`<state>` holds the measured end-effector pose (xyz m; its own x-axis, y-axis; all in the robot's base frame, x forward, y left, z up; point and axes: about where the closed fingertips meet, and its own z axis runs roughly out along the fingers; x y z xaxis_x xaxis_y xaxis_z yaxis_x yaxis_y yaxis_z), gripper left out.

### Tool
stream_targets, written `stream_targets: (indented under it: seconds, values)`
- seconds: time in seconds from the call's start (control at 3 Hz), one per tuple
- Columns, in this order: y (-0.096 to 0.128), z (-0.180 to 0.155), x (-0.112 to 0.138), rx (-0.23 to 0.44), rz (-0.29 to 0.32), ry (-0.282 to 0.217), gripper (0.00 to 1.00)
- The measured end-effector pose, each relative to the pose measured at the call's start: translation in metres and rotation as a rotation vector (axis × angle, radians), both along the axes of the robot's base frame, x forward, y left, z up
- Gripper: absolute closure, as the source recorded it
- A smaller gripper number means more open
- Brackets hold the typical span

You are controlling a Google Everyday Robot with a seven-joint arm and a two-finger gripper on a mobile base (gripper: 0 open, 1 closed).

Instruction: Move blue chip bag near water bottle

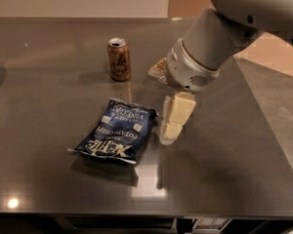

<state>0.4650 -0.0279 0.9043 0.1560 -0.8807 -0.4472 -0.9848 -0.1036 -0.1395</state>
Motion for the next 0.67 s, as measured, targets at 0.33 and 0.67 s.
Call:
stream_targets:
  seconds: [0.33, 0.67]
  values:
    - [0.030, -0.022, -0.004, 0.001, 0.074, -0.003, 0.00]
    - [0.051, -0.042, -0.004, -0.008, 0.126, -0.001, 0.00]
